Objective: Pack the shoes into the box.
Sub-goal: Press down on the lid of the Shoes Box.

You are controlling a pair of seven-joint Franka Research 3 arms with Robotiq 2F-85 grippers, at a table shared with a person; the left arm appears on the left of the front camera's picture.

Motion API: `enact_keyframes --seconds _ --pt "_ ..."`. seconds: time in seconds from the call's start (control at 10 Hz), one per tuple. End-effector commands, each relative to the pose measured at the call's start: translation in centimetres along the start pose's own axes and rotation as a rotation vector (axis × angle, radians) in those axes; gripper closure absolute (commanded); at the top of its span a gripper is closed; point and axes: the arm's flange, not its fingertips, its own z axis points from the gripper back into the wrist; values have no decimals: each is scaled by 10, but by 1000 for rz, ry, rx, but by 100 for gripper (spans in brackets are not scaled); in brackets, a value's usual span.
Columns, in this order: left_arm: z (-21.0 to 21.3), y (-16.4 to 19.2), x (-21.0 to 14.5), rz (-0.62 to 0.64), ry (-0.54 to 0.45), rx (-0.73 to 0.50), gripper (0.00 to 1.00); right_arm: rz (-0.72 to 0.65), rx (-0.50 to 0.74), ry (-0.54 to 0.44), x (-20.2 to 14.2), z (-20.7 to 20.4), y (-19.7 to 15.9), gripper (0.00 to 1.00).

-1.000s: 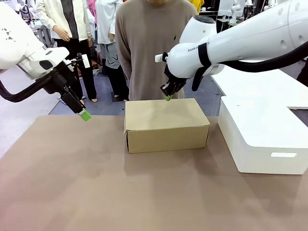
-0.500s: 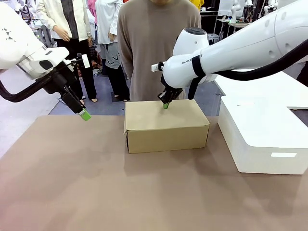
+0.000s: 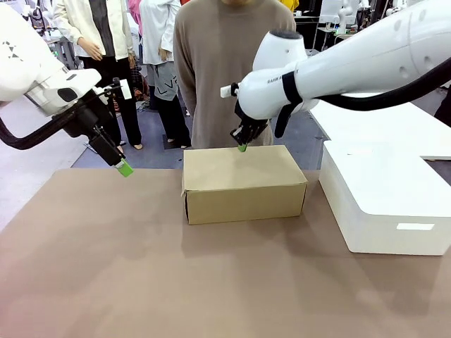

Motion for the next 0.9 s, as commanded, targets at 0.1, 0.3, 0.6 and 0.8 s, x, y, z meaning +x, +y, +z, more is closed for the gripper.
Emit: enact_keyframes --seconds 0.1,0.3,0.6,0.8 --pt "1 -1 0 17 -3 7 0 28 30 -15 -17 53 -1 100" --pt "1 -1 0 17 -3 7 0 40 55 -25 -33 68 0 100" --pt "1 -1 0 17 -3 7 0 72 75 -16 -70 91 -1 100" --pt "1 -1 0 17 -3 7 0 131 81 -23 -98 117 0 100"
